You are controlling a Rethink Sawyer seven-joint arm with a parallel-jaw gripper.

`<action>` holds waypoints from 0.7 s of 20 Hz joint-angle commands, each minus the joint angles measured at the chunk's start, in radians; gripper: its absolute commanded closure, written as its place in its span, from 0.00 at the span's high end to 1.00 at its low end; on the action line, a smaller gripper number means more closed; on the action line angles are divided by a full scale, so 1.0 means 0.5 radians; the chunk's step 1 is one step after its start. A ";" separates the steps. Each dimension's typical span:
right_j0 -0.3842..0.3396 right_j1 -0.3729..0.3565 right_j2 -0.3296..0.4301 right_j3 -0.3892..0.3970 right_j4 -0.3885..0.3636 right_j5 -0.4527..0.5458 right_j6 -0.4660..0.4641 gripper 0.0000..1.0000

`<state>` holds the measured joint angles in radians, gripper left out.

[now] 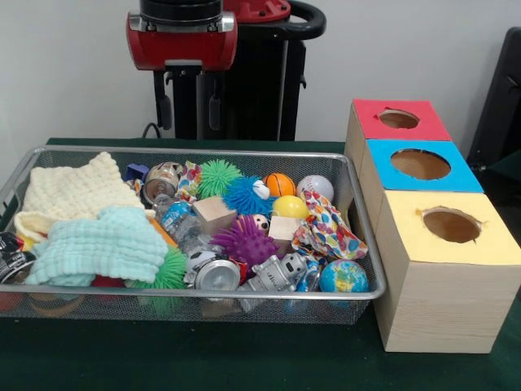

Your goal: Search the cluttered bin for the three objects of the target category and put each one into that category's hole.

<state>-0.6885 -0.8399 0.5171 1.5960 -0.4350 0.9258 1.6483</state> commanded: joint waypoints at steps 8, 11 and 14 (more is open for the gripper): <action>0.097 -0.025 -0.122 0.004 0.054 0.111 0.155 1.00; 0.152 -0.037 -0.145 0.028 0.064 0.086 0.219 1.00; 0.194 -0.040 -0.170 0.063 0.087 0.049 0.259 1.00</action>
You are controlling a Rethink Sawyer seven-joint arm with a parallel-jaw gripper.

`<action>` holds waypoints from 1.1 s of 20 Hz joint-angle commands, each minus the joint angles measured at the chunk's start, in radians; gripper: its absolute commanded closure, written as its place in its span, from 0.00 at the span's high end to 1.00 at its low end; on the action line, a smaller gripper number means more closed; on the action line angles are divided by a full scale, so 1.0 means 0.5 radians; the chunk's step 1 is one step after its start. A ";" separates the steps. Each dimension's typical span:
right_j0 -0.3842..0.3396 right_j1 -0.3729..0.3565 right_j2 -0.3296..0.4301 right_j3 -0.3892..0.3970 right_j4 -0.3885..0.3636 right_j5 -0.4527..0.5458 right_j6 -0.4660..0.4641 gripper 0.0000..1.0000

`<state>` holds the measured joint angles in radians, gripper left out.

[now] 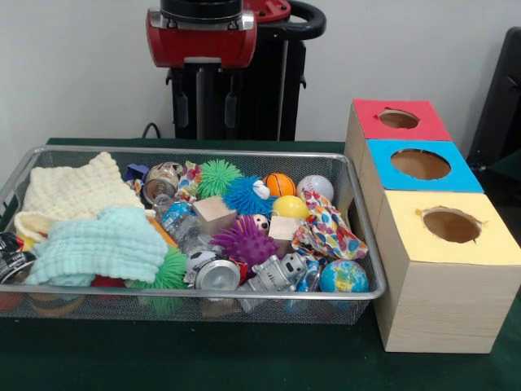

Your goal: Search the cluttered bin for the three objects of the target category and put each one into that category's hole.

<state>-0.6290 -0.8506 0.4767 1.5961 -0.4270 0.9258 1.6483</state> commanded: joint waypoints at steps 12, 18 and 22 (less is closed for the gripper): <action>0.223 0.071 -0.205 0.067 0.076 -0.095 0.352 1.00; 0.279 0.148 -0.273 0.065 0.054 -0.216 0.386 1.00; 0.306 0.203 -0.316 0.056 0.046 -0.284 0.386 1.00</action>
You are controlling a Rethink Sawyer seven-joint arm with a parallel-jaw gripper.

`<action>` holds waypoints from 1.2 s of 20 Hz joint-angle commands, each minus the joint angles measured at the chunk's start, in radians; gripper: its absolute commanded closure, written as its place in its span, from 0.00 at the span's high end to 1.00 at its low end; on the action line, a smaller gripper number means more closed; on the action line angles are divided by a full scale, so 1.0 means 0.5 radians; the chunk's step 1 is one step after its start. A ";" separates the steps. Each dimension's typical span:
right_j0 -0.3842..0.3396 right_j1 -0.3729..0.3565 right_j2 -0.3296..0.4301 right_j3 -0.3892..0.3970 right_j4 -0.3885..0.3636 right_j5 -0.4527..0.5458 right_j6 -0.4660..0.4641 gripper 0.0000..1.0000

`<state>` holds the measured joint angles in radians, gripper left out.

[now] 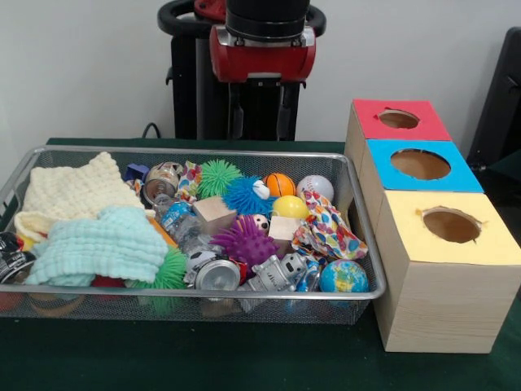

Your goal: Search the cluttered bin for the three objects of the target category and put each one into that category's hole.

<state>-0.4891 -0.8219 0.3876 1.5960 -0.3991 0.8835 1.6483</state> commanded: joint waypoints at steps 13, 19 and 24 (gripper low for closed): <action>0.068 0.313 -0.261 0.046 0.002 -0.430 0.338 1.00; 0.085 0.395 -0.315 0.013 -0.016 -0.522 0.324 1.00; 0.108 0.462 -0.360 -0.011 -0.039 -0.602 0.320 1.00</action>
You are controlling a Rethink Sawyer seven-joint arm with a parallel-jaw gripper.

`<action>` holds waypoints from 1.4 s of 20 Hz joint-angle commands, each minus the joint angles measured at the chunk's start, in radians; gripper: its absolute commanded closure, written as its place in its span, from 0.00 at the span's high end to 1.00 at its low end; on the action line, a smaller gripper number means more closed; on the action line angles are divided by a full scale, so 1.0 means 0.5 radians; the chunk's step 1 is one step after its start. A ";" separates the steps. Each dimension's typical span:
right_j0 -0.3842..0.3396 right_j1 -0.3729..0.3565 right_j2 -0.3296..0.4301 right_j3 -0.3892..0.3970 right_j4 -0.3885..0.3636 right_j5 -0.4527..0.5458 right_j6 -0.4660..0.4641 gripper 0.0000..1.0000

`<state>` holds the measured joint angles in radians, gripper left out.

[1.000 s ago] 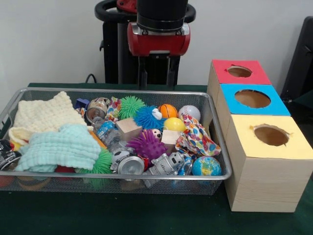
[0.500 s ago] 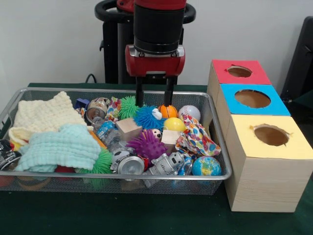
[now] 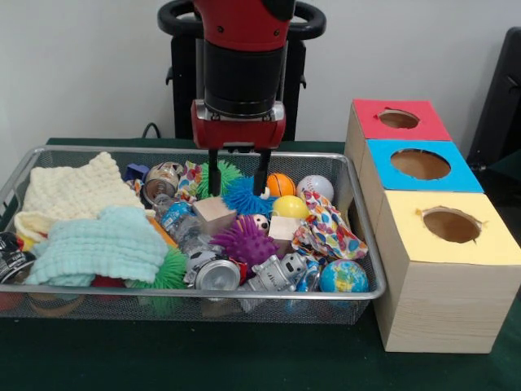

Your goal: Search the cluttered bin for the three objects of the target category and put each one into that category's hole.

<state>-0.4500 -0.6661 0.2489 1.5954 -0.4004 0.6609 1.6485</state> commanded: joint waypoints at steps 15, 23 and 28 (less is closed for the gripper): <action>0.177 0.363 -0.259 -0.128 -0.038 -0.346 0.335 1.00; 0.203 0.405 -0.297 -0.157 -0.003 -0.378 0.299 1.00; 0.200 0.435 -0.309 -0.166 0.002 -0.418 0.280 1.00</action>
<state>-0.3472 -0.4989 0.1016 1.5693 -0.4030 0.5123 1.6485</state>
